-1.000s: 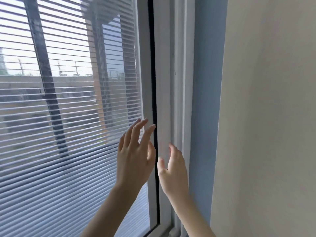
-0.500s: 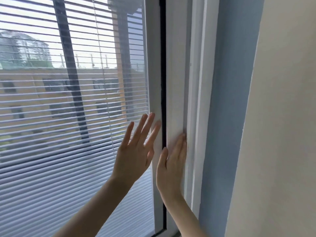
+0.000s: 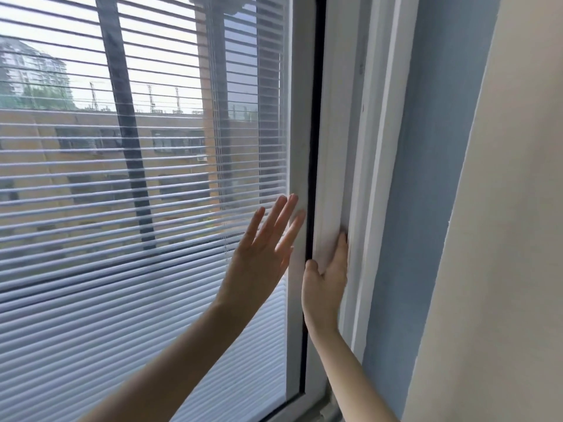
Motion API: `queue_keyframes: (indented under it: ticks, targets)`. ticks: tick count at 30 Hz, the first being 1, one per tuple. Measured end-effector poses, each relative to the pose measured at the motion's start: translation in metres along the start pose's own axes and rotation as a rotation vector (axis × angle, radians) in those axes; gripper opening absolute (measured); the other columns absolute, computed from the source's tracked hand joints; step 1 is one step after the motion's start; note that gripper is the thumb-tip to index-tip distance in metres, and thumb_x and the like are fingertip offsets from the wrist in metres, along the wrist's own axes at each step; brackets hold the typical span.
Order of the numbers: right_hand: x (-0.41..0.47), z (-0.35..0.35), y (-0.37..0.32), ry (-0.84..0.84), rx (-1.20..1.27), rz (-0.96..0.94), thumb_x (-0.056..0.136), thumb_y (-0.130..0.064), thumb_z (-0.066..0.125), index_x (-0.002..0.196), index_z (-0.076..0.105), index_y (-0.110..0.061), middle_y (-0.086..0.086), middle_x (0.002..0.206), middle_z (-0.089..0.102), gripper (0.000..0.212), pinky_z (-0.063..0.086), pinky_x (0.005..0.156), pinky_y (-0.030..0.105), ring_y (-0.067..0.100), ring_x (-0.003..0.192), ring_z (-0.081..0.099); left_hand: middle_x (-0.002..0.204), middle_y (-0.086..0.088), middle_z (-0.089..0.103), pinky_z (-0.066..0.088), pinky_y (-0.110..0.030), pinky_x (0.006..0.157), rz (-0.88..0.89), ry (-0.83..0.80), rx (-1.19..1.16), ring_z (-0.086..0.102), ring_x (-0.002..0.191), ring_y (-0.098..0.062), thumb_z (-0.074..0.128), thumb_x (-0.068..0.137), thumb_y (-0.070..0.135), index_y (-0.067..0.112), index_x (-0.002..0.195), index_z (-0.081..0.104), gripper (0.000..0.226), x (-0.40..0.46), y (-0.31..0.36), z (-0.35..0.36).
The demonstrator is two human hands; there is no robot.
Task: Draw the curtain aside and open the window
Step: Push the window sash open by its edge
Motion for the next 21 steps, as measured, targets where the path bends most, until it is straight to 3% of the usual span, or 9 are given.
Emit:
queue_keyframes:
  ticks: [4, 7, 8, 9, 11, 13, 21]
  targets:
    - [0.005, -0.008, 0.005, 0.024, 0.026, 0.067, 0.092, -0.009, 0.053, 0.148, 0.03, -0.026, -0.012, 0.15, 0.039, 0.063, 0.033, 0.105, 0.022, 0.003, 0.131, 0.042, 0.161, -0.014, 0.013, -0.002, -0.049, 0.118, -0.002, 0.007, -0.011, 0.005, 0.147, -0.034, 0.046, 0.096, 0.05, 0.015, 0.153, 0.025, 0.07, -0.001, -0.001, 0.002]
    - [0.008, -0.013, 0.004, 0.061, 0.026, 0.046, 0.091, -0.007, 0.053, 0.146, 0.037, -0.018, -0.021, 0.133, 0.049, 0.058, 0.04, 0.084, 0.0, -0.025, 0.092, 0.053, 0.161, -0.014, 0.014, -0.001, -0.049, 0.118, 0.001, 0.006, -0.011, 0.007, 0.147, -0.034, 0.045, 0.097, 0.05, 0.015, 0.153, 0.025, 0.069, -0.001, -0.002, 0.002]
    - [0.009, -0.015, 0.005, 0.074, 0.022, 0.05, 0.091, -0.007, 0.054, 0.144, 0.039, -0.017, -0.019, 0.131, 0.051, 0.056, 0.042, 0.08, 0.0, -0.026, 0.085, 0.053, 0.161, -0.014, 0.015, 0.0, -0.049, 0.118, 0.001, 0.008, -0.014, 0.008, 0.147, -0.033, 0.045, 0.097, 0.049, 0.015, 0.153, 0.026, 0.068, -0.001, -0.002, 0.001]
    - [0.009, -0.016, 0.005, 0.081, 0.013, 0.061, 0.091, -0.009, 0.054, 0.144, 0.041, -0.018, -0.013, 0.134, 0.052, 0.055, 0.047, 0.085, 0.008, -0.021, 0.083, 0.056, 0.16, -0.014, 0.015, 0.0, -0.048, 0.118, 0.002, 0.008, -0.017, 0.009, 0.147, -0.033, 0.046, 0.097, 0.048, 0.015, 0.152, 0.027, 0.067, -0.001, -0.002, 0.001]
    - [0.01, -0.017, 0.005, 0.085, -0.015, 0.075, 0.092, -0.012, 0.054, 0.143, 0.043, -0.021, -0.006, 0.139, 0.054, 0.053, 0.049, 0.1, 0.033, -0.005, 0.095, 0.057, 0.16, -0.014, 0.015, 0.001, -0.048, 0.118, 0.007, 0.004, -0.013, 0.009, 0.147, -0.033, 0.044, 0.098, 0.048, 0.015, 0.152, 0.027, 0.066, -0.001, -0.002, 0.0]
    - [0.009, -0.017, 0.003, 0.087, -0.014, 0.076, 0.092, -0.013, 0.054, 0.142, 0.045, -0.022, -0.005, 0.139, 0.054, 0.052, 0.045, 0.105, 0.043, 0.009, 0.114, 0.055, 0.16, -0.014, 0.014, 0.001, -0.049, 0.117, 0.016, -0.002, -0.004, 0.009, 0.147, -0.033, 0.041, 0.098, 0.048, 0.015, 0.153, 0.025, 0.065, -0.001, -0.002, -0.001]
    - [0.01, -0.021, -0.002, 0.062, -0.038, 0.084, 0.093, -0.014, 0.052, 0.139, 0.048, -0.02, -0.002, 0.14, 0.054, 0.047, 0.042, 0.107, 0.042, 0.019, 0.122, 0.055, 0.16, -0.015, 0.012, 0.004, -0.049, 0.117, 0.022, -0.004, 0.003, 0.011, 0.146, -0.034, 0.04, 0.098, 0.046, 0.014, 0.153, 0.024, 0.065, -0.004, -0.002, -0.002]
Point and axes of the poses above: each hand's wrist, its own x-axis towards the middle knuckle, its own z-axis out of the palm, y = z × x, the point moved 10 cm from there along x, towards the middle knuckle
